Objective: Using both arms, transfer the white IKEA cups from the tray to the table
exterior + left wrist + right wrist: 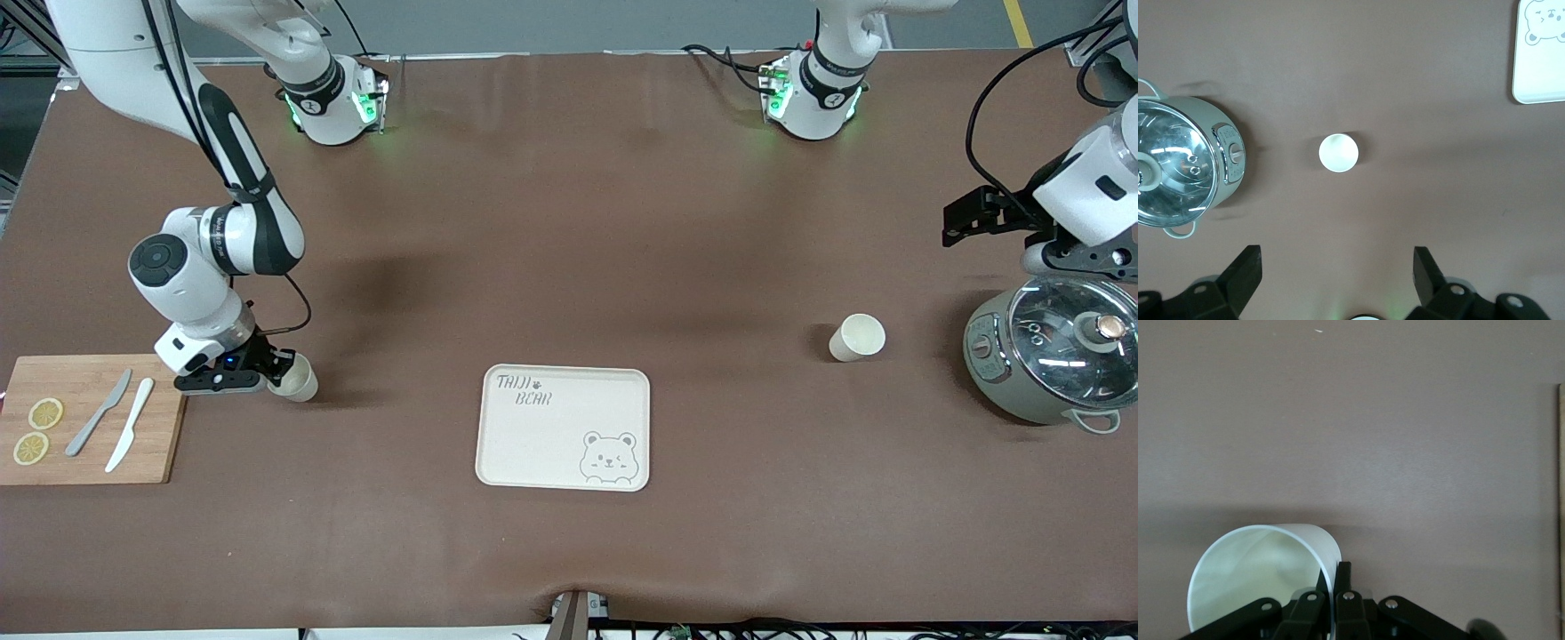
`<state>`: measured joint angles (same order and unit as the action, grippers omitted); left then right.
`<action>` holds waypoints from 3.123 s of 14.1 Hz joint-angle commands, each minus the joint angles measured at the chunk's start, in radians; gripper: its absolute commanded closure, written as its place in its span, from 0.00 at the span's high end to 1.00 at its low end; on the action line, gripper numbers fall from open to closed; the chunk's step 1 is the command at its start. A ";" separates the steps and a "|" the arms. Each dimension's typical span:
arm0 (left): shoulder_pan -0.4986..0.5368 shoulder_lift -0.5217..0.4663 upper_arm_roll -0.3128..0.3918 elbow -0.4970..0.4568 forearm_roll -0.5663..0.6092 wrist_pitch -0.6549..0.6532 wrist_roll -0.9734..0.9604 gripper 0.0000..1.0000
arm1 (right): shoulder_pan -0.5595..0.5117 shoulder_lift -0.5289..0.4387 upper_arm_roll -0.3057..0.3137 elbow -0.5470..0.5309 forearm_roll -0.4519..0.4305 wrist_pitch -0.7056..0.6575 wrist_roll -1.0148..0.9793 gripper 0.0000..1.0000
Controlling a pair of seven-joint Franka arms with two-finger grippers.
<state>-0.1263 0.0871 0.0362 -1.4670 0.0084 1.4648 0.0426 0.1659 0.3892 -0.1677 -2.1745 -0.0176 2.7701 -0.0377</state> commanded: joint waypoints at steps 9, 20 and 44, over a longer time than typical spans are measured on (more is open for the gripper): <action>0.004 0.000 -0.004 0.013 0.016 -0.012 0.011 1.00 | -0.023 0.025 0.013 0.028 -0.013 0.023 -0.008 0.66; 0.005 0.002 -0.004 0.014 0.016 -0.011 0.010 1.00 | -0.062 -0.073 0.016 0.086 -0.012 -0.211 -0.084 1.00; 0.004 0.002 -0.004 0.016 0.018 -0.009 0.010 1.00 | -0.078 -0.444 0.004 0.539 -0.047 -1.310 -0.113 1.00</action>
<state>-0.1254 0.0871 0.0364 -1.4666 0.0084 1.4649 0.0426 0.0958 -0.0501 -0.1777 -1.6421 -0.0453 1.4736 -0.1427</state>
